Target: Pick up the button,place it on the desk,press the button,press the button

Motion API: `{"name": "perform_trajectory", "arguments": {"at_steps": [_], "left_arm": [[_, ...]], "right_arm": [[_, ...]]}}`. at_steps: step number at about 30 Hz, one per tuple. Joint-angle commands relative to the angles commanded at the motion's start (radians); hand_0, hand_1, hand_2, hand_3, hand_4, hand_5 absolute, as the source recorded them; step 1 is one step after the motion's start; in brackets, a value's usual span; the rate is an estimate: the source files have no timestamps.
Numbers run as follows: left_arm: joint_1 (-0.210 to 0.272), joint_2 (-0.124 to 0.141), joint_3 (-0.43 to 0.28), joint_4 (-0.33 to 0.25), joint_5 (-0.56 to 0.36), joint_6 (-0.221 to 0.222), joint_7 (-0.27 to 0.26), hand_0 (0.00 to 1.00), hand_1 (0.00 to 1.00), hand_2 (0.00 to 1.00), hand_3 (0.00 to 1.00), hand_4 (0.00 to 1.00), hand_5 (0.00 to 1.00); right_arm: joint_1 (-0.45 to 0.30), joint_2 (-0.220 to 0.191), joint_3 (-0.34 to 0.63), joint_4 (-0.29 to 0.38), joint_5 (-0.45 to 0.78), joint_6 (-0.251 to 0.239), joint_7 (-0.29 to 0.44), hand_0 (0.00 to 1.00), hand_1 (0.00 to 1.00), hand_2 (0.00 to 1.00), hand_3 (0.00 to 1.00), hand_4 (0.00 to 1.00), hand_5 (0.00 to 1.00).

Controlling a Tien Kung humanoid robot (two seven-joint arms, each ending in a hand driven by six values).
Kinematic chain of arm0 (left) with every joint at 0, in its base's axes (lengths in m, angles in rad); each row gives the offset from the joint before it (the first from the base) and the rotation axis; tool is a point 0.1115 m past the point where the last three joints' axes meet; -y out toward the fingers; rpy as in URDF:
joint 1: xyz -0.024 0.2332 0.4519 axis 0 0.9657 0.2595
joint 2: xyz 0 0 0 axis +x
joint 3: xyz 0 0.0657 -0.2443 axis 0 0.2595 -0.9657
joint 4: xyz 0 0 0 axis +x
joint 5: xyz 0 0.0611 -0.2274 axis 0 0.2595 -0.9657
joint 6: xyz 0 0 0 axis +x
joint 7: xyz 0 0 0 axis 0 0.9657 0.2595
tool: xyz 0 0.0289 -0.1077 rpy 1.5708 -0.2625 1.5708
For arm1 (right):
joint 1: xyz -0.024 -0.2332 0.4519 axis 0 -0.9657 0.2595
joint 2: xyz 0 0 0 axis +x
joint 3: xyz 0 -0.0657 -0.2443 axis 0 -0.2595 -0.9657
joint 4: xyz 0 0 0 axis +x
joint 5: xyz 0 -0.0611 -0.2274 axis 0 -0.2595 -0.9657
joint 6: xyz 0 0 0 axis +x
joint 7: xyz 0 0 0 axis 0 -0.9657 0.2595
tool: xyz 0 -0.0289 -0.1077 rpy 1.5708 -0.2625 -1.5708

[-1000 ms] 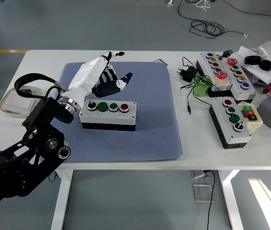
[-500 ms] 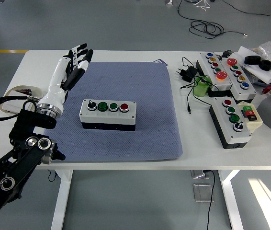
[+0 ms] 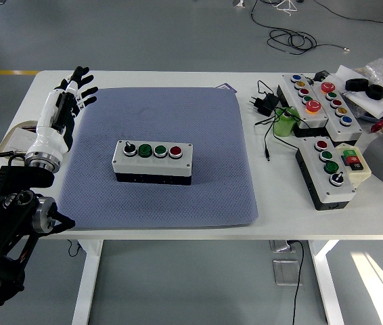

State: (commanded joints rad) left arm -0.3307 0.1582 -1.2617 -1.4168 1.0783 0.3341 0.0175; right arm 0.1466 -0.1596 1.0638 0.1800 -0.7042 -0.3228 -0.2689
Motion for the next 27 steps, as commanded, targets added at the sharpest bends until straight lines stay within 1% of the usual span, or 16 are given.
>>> {"name": "perform_trajectory", "arguments": {"at_steps": [2,3,8,14,19,21,23,27], "left_arm": [[0.017,-0.006,-0.011,-0.002,0.004,-0.012,-0.007,0.752,0.799,0.830,0.811,0.678,0.920],[0.025,-0.008,-0.018,-0.003,0.002,-0.020,-0.013,0.750,0.774,0.821,0.802,0.670,0.919],[0.058,-0.023,-0.051,-0.005,0.006,-0.051,-0.025,0.750,0.774,0.821,0.802,0.670,0.919],[0.108,-0.054,-0.083,-0.004,0.006,-0.079,-0.035,0.741,0.765,0.819,0.797,0.667,0.927],[0.131,-0.080,-0.084,-0.001,-0.019,-0.084,-0.039,0.733,0.754,0.809,0.794,0.664,0.935],[0.144,-0.084,-0.082,-0.005,-0.015,-0.089,-0.041,0.732,0.752,0.810,0.793,0.663,0.935],[0.160,-0.084,-0.082,-0.011,-0.011,-0.099,-0.044,0.732,0.752,0.810,0.793,0.663,0.935],[0.192,-0.081,-0.086,-0.021,-0.002,-0.101,-0.046,0.732,0.751,0.810,0.790,0.662,0.936]], "right_arm": [[0.001,0.000,0.001,0.000,-0.003,0.001,0.000,0.787,0.797,0.817,0.751,0.412,0.479],[0.001,0.001,0.000,0.000,-0.004,0.001,0.000,0.787,0.797,0.817,0.751,0.412,0.479],[0.002,0.001,-0.001,0.000,-0.004,0.002,0.000,0.787,0.797,0.817,0.751,0.412,0.479],[0.003,0.001,-0.001,0.000,-0.001,0.001,0.001,0.787,0.797,0.817,0.751,0.412,0.479],[0.008,0.000,0.000,0.000,-0.010,0.003,0.000,0.787,0.797,0.817,0.751,0.412,0.479],[0.009,0.000,0.001,0.000,-0.015,0.004,-0.001,0.787,0.797,0.817,0.751,0.412,0.479],[0.009,-0.001,0.001,0.000,-0.013,0.004,-0.001,0.787,0.797,0.817,0.751,0.412,0.479],[0.009,-0.001,0.002,0.000,-0.012,0.004,0.000,0.787,0.797,0.817,0.751,0.412,0.479]]}}
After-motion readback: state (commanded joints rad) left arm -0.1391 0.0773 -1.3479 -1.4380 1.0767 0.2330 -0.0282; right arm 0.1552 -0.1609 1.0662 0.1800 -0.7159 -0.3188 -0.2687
